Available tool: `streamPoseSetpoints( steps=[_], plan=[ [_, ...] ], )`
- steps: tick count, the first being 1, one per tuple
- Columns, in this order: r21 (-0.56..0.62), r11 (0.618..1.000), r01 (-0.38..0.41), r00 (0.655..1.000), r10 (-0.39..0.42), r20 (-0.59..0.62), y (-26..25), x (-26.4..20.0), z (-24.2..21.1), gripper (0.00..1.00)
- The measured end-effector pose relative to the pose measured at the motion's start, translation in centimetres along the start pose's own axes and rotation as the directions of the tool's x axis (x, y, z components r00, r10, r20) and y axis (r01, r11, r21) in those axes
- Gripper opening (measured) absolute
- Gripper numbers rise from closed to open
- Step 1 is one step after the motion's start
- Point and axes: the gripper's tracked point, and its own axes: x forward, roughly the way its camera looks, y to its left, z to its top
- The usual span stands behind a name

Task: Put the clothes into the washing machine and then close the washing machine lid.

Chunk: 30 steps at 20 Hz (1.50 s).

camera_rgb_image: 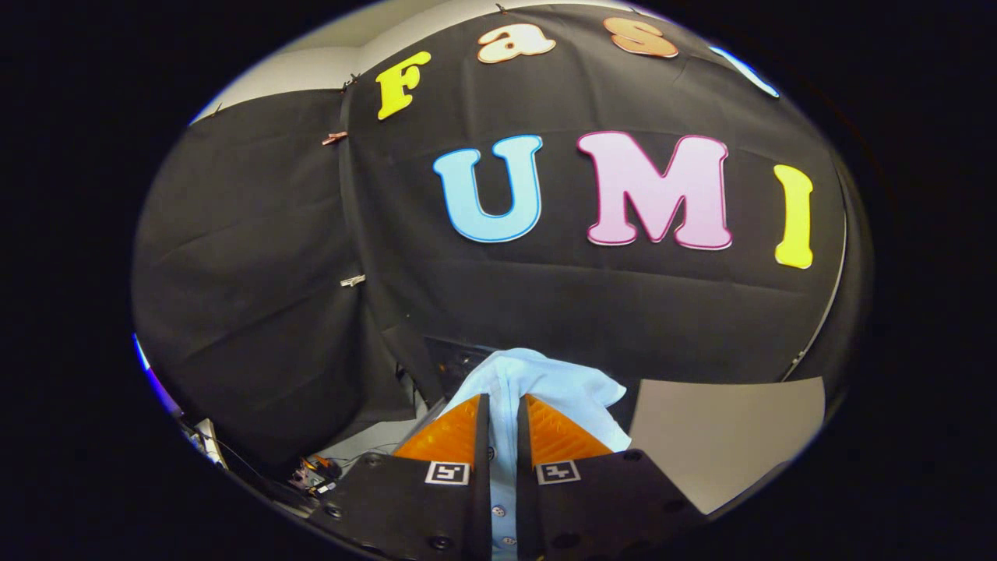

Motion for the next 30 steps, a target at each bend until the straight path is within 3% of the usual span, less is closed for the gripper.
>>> streamPoseSetpoints(
  steps=[8, 16, 21, 30],
  plan=[
    [0.053, 0.998, -0.030, 0.997, 0.033, -0.067, 2.9, 6.7, -4.8, 0.17],
    [0.088, 0.996, -0.015, 0.983, 0.031, -0.180, 2.4, 13.4, -12.2, 0.17],
    [0.086, 0.996, 0.036, 0.965, -0.012, -0.260, 0.4, 17.1, -18.1, 0.17],
    [0.044, 0.996, 0.074, 0.943, -0.056, -0.328, -0.5, 20.1, -24.2, 0.17]
  ],
)
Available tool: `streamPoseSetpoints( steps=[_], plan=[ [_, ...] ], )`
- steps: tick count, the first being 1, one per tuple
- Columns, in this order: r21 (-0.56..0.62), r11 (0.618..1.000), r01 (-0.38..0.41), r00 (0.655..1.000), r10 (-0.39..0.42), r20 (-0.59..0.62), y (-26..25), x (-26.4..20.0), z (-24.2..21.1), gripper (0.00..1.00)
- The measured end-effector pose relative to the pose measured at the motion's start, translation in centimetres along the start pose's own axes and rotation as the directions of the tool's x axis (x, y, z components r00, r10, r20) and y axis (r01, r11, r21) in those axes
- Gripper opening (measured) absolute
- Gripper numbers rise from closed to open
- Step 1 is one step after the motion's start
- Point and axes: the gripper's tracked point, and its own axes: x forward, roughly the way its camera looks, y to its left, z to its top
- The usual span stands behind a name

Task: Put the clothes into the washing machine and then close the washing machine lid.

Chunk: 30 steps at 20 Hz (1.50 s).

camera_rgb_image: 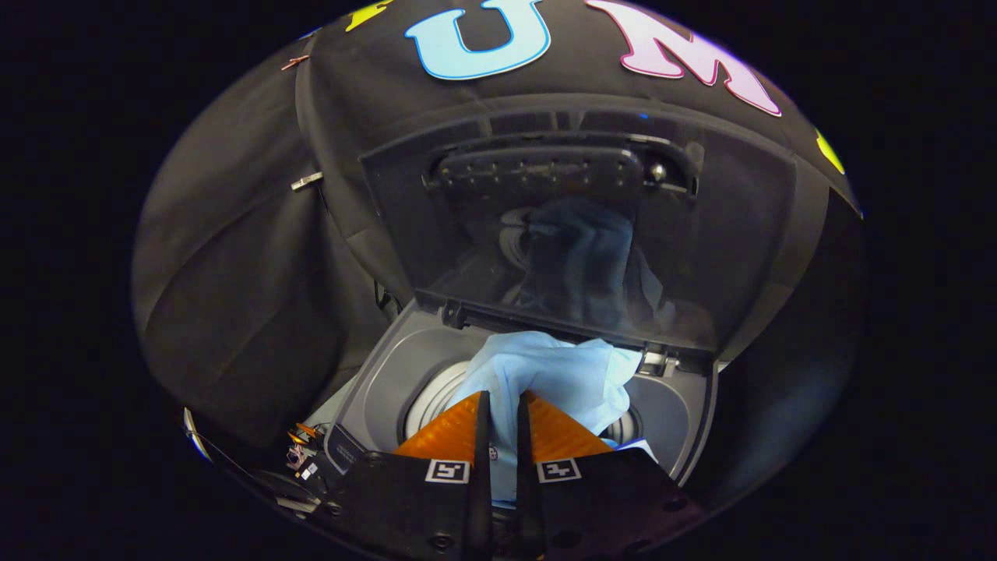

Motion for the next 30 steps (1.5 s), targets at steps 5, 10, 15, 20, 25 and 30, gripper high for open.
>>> streamPoseSetpoints(
  steps=[5, 10, 15, 20, 25, 30],
  plan=[
    [0.010, 1.000, 0.027, 0.998, -0.027, -0.053, -0.8, 0.9, -2.3, 0.26],
    [0.011, 0.998, 0.058, 0.998, -0.058, -0.028, -1.7, -0.1, -1.6, 0.99],
    [0.016, 0.999, 0.051, 0.999, -0.051, 0.001, -1.4, -1.6, -0.9, 0.99],
    [0.017, 0.999, 0.038, 0.998, -0.039, 0.054, -0.5, -3.6, 0.6, 0.99],
    [0.003, 0.999, 0.046, 0.982, -0.045, 0.184, 0.8, -7.7, 5.9, 0.99],
    [0.002, 0.997, 0.072, 0.954, -0.069, 0.292, 0.8, -11.6, 13.1, 0.99]
  ],
)
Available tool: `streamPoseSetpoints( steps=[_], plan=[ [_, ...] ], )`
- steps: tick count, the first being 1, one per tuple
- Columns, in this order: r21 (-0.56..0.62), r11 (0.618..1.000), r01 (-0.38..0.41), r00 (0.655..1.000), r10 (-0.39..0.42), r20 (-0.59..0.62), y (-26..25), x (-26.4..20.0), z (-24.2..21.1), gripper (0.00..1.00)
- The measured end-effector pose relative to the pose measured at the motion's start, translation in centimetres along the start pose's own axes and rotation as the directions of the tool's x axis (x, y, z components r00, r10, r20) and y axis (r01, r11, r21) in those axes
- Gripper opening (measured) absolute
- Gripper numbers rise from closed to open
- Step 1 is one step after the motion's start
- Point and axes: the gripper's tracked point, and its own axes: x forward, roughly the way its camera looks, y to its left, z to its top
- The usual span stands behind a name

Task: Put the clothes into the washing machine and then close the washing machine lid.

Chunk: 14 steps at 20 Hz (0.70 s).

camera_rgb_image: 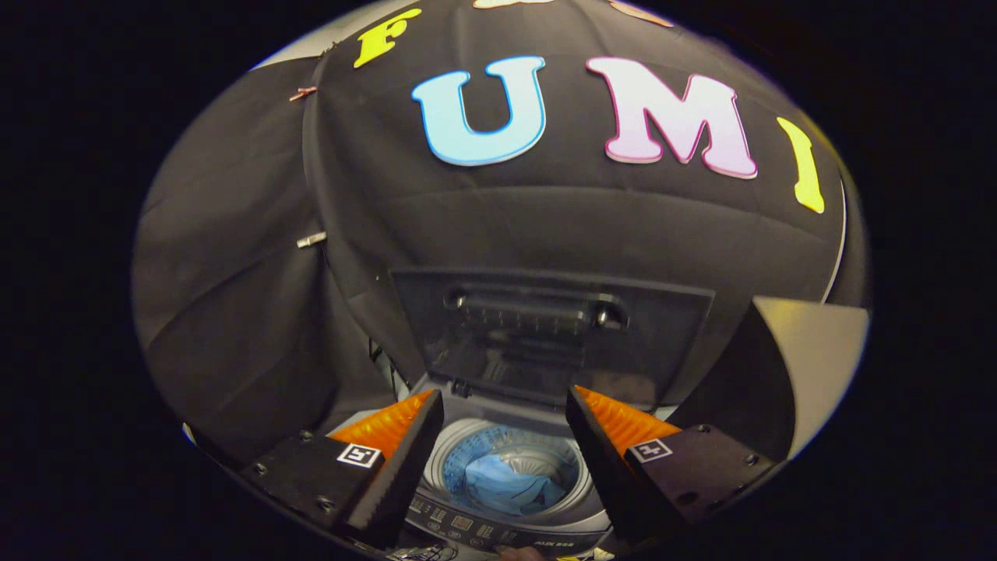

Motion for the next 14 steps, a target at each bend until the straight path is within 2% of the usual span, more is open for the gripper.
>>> streamPoseSetpoints(
  steps=[6, 14],
  plan=[
    [0.043, 0.999, 0.013, 0.997, -0.016, 0.069, -1.7, 1.4, 6.2, 0.99],
    [0.011, 0.997, 0.072, 0.995, -0.072, 0.064, -4.9, 8.1, 8.3, 0.99]
  ],
)
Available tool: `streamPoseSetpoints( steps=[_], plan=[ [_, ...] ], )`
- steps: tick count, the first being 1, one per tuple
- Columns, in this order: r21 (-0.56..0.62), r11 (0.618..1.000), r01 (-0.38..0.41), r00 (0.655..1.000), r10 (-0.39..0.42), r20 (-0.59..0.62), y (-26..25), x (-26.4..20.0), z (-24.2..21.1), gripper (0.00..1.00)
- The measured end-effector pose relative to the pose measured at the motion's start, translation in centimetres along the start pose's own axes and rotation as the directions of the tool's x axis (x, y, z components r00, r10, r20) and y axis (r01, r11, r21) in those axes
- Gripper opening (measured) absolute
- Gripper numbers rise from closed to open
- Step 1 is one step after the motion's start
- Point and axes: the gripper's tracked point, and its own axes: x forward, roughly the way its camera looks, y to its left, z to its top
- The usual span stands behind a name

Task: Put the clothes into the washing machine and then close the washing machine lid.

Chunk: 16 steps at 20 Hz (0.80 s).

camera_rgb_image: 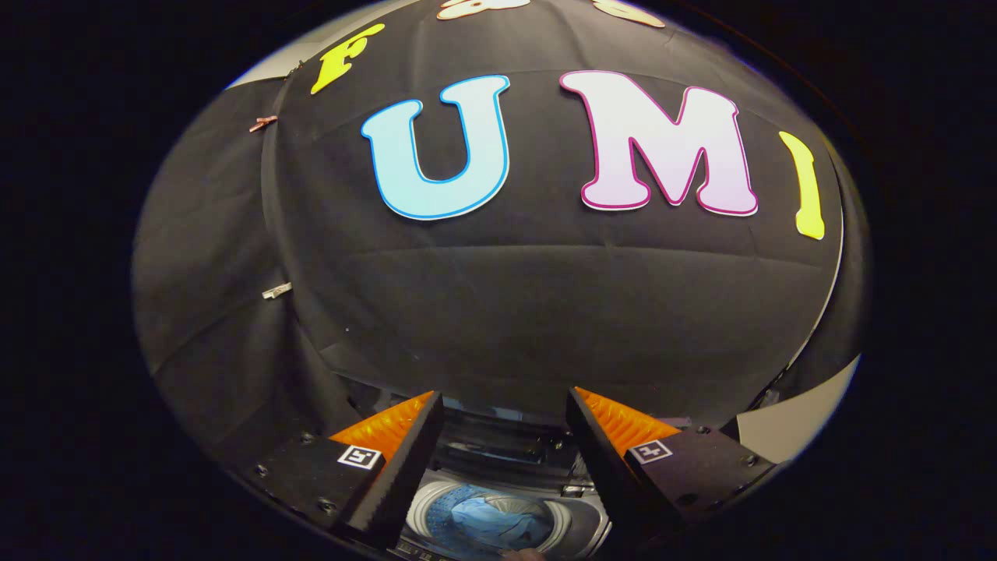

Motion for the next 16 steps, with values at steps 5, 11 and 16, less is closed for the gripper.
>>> streamPoseSetpoints(
  steps=[5, 11, 16],
  plan=[
    [0.004, 1.000, 0.020, 0.999, -0.019, -0.027, -1.4, 2.9, -0.3, 0.99],
    [0.097, 0.995, 0.008, 0.997, 0.000, -0.079, -1.9, 3.3, -1.7, 1.00],
    [0.090, 0.996, 0.030, 0.994, -0.021, -0.105, -1.7, 1.7, -2.7, 1.00]
  ],
)
